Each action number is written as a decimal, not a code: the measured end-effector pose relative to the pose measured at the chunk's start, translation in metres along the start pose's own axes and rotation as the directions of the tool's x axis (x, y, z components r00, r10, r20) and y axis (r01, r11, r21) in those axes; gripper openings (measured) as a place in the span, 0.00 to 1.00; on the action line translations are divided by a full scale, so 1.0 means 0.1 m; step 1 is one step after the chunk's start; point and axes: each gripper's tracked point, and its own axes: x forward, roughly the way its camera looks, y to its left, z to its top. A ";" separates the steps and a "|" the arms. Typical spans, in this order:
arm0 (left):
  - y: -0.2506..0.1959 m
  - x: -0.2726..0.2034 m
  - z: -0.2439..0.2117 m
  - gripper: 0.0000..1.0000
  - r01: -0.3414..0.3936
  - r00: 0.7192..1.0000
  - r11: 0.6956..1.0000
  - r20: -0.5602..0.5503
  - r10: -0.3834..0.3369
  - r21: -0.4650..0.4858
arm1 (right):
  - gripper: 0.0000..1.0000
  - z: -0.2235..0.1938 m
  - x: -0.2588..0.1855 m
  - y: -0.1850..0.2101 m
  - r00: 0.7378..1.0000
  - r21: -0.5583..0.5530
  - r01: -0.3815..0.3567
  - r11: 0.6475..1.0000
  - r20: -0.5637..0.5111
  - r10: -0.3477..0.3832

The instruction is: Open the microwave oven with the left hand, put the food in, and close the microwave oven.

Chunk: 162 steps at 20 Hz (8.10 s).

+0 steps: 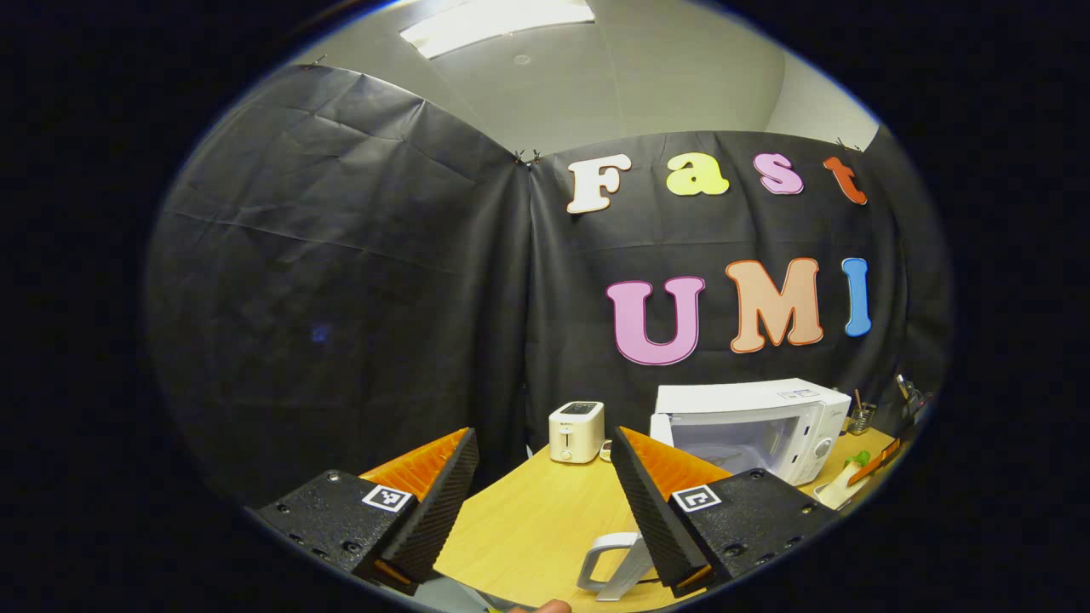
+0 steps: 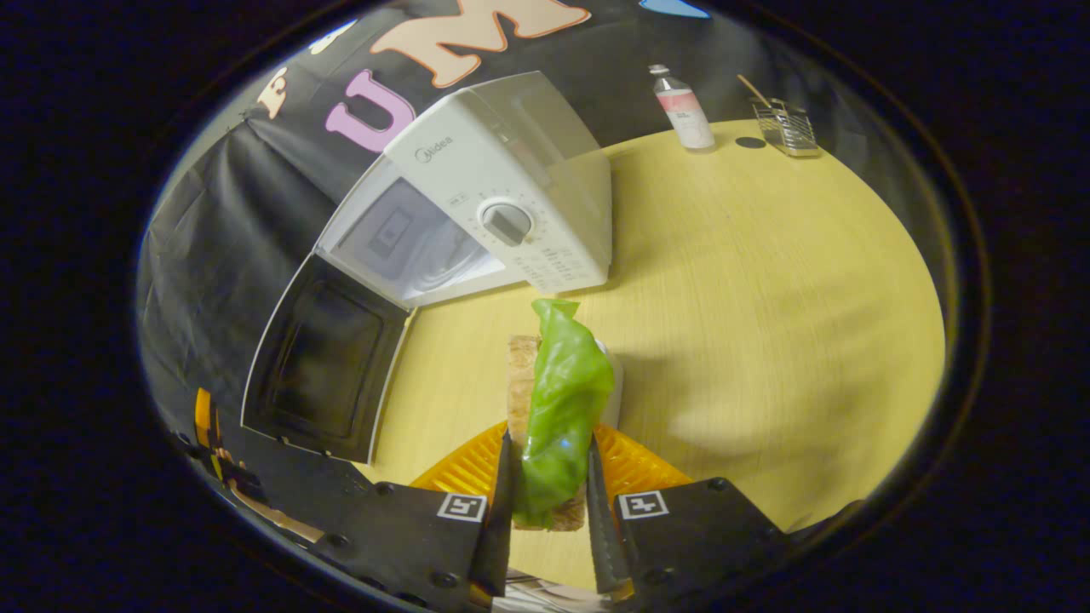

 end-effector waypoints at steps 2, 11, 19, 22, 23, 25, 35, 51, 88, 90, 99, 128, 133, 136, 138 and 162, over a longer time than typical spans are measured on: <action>0.05 -0.04 -0.01 0.95 -0.002 1.000 1.000 0.003 0.002 -0.001 | 0.34 0.02 0.01 -0.02 1.000 -0.010 0.008 1.000 0.027 -0.007; 0.12 -0.15 -0.12 0.95 0.016 1.000 1.000 -0.012 -0.016 -0.004 | 0.41 0.27 -0.51 0.40 0.963 -0.006 -0.106 0.994 0.247 0.105; 0.26 -0.21 -0.28 0.95 -0.008 0.999 1.000 -0.043 0.008 -0.010 | 0.41 0.11 -0.51 1.39 0.842 -0.050 -0.312 0.949 0.449 0.300; 0.31 -0.21 -0.31 0.95 -0.023 0.998 1.000 -0.050 0.022 -0.017 | 0.41 0.13 -0.36 1.65 0.799 -0.038 -0.330 0.943 0.521 0.301; 0.32 -0.20 -0.32 0.95 -0.027 0.998 0.999 -0.051 0.026 -0.018 | 0.41 0.15 -0.27 1.72 0.789 -0.025 -0.332 0.943 0.540 0.292; 0.35 -0.20 -0.36 0.95 -0.034 0.998 0.999 -0.059 0.033 -0.020 | 0.41 0.21 -0.11 1.81 0.773 0.014 -0.332 0.943 0.577 0.263; 0.35 -0.17 -0.44 0.95 -0.045 0.996 0.998 -0.077 0.041 -0.046 | 0.41 0.75 0.61 1.99 0.739 0.096 -0.228 0.969 0.665 0.108; 0.61 -0.10 -0.79 0.92 -0.081 0.988 0.995 -0.139 0.073 -0.054 | 0.40 1.41 1.83 2.19 0.752 0.144 -0.177 0.974 0.658 0.040; 0.74 -0.19 -1.07 0.96 -0.101 0.979 0.995 -0.181 0.097 -0.013 | 1.00 1.73 1.94 1.65 0.755 -0.170 0.350 0.921 0.633 -0.170; 0.73 -0.18 -1.11 0.96 -0.100 0.978 0.995 -0.188 0.094 -0.024 | 1.00 1.68 1.90 1.67 0.780 -0.165 0.308 0.937 0.608 -0.149; 0.69 -0.18 -1.17 0.93 -0.092 0.976 0.995 -0.199 0.084 -0.031 | 1.00 1.51 1.82 1.63 0.842 -0.173 0.214 0.961 0.532 -0.092; 0.59 -0.13 -1.32 0.96 -0.069 0.973 0.996 -0.226 0.054 -0.055 | 1.00 1.69 1.80 1.71 0.697 -0.327 0.479 0.815 0.706 -0.127; 0.58 -0.15 -1.29 0.96 -0.059 0.976 0.997 -0.211 0.046 -0.059 | 0.98 1.77 1.40 1.75 0.616 -0.317 0.517 0.795 0.783 -0.089; 0.56 -0.15 -1.27 0.96 -0.057 0.978 0.996 -0.205 0.043 -0.063 | 0.98 1.70 1.18 1.82 0.609 -0.345 0.487 0.803 0.793 -0.028; 0.56 -0.15 -1.28 0.96 -0.055 0.978 0.996 -0.205 0.041 -0.067 | 0.99 1.63 0.99 1.87 0.603 -0.373 0.475 0.797 0.798 0.014; 0.09 -0.03 -1.32 0.50 0.065 0.978 0.997 -0.197 -0.070 -0.032 | 1.00 1.74 -1.64 1.15 0.465 -0.249 0.423 0.871 0.885 0.027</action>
